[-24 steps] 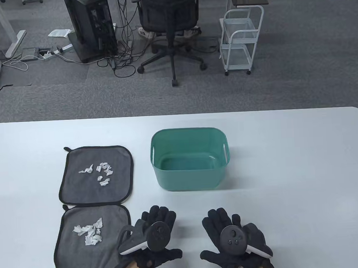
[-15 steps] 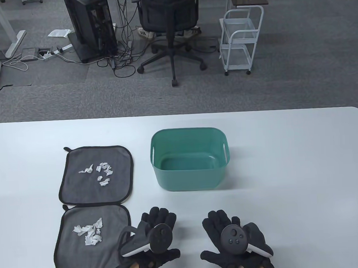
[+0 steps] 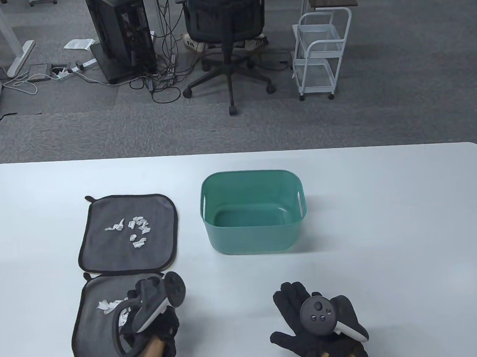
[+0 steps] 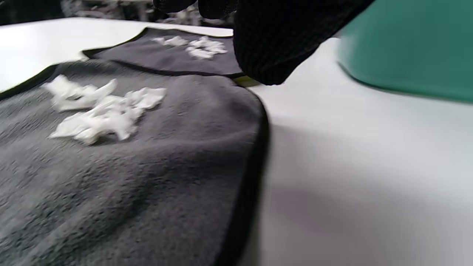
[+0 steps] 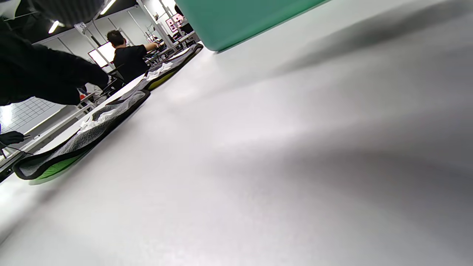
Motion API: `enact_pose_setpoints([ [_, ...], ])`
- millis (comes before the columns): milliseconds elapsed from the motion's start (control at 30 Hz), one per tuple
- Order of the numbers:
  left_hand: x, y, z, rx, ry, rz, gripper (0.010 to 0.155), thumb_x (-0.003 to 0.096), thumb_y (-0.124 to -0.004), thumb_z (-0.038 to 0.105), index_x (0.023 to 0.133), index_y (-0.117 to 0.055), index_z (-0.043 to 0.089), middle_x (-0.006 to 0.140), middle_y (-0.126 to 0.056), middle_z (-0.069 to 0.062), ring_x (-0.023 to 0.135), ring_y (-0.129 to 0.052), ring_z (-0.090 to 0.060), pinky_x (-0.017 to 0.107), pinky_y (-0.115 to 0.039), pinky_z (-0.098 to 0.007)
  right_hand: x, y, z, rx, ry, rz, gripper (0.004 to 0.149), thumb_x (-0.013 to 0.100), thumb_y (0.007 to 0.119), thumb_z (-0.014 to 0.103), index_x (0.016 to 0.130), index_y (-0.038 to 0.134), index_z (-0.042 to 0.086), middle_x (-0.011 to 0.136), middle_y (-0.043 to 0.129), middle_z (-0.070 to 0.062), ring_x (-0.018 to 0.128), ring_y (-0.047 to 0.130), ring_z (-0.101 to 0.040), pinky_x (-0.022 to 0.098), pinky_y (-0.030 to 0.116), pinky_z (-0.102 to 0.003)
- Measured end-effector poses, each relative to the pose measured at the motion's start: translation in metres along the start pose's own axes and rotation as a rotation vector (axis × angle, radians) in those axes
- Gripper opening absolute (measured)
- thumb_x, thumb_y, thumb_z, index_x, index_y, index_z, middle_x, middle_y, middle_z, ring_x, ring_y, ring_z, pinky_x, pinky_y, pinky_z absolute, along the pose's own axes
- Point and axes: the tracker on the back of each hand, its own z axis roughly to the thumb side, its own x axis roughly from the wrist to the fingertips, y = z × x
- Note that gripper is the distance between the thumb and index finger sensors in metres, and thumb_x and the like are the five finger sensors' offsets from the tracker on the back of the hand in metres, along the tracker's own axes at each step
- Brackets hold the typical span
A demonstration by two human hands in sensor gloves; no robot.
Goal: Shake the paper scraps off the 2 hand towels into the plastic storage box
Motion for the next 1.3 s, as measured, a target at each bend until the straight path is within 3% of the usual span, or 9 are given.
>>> enact_pose_setpoints([
  [67,0.004,-0.001,-0.012,-0.031,-0.006,-0.010,0.059,0.0447,-0.084,0.025,0.098,-0.059,0.029,0.109,-0.037,-0.009,0.108,-0.038,-0.041,0.080,-0.040,-0.053,-0.001,-0.001,-0.001,0.016,-0.002,-0.003,0.089,0.048,0.066,0.067,0.107,0.021,0.019,0.121,0.009,-0.007,0.111,0.007,-0.036,0.073,0.014,-0.064],
  [167,0.005,0.001,-0.014,0.079,0.017,0.006,0.061,0.0435,-0.086,0.028,0.098,-0.059,0.030,0.110,-0.037,-0.009,0.108,-0.037,-0.040,0.081,-0.039,-0.052,-0.001,-0.004,-0.002,0.028,-0.010,-0.014,0.088,0.048,0.066,0.066,0.108,0.021,0.019,0.121,0.009,-0.007,0.111,0.007,-0.036,0.072,0.012,-0.064],
  [233,0.006,0.000,-0.011,0.164,-0.067,0.015,0.064,0.0428,-0.087,0.031,0.099,-0.057,0.030,0.111,-0.034,-0.008,0.109,-0.033,-0.039,0.082,-0.036,-0.051,-0.001,-0.005,-0.002,0.033,-0.016,-0.015,0.088,0.048,0.067,0.066,0.108,0.022,0.019,0.121,0.009,-0.007,0.111,0.007,-0.036,0.072,0.012,-0.064],
  [367,0.010,-0.013,0.001,0.310,-0.161,-0.048,0.071,0.0396,-0.090,0.039,0.100,-0.054,0.031,0.111,-0.031,-0.007,0.110,-0.029,-0.038,0.083,-0.034,-0.051,0.002,-0.005,-0.001,0.029,-0.020,-0.009,0.088,0.049,0.066,0.066,0.108,0.021,0.019,0.121,0.009,-0.007,0.111,0.006,-0.036,0.072,0.011,-0.064],
  [567,0.022,-0.034,0.016,0.452,-0.113,-0.177,0.073,0.0384,-0.090,0.042,0.101,-0.053,0.029,0.111,-0.029,-0.007,0.109,-0.027,-0.038,0.083,-0.033,-0.051,0.001,-0.003,0.000,0.019,-0.021,-0.010,0.088,0.049,0.066,0.066,0.108,0.021,0.019,0.121,0.009,-0.007,0.111,0.006,-0.036,0.072,0.011,-0.064],
  [833,0.025,-0.039,0.013,0.335,-0.182,-0.250,0.077,0.0392,-0.088,0.043,0.103,-0.048,0.025,0.111,-0.028,-0.007,0.109,-0.023,-0.038,0.083,-0.030,-0.051,0.004,-0.003,-0.002,0.029,-0.012,-0.009,0.087,0.049,0.066,0.065,0.108,0.021,0.019,0.121,0.009,-0.006,0.111,0.006,-0.036,0.072,0.010,-0.064],
  [1300,0.018,-0.045,0.032,0.323,-0.248,-0.250,0.078,0.0396,-0.087,0.044,0.103,-0.047,0.024,0.111,-0.029,-0.007,0.109,-0.024,-0.038,0.082,-0.031,-0.051,0.009,0.003,-0.006,0.041,0.016,0.037,0.087,0.049,0.066,0.065,0.108,0.021,0.019,0.121,0.008,-0.006,0.111,0.006,-0.036,0.072,0.010,-0.064],
])
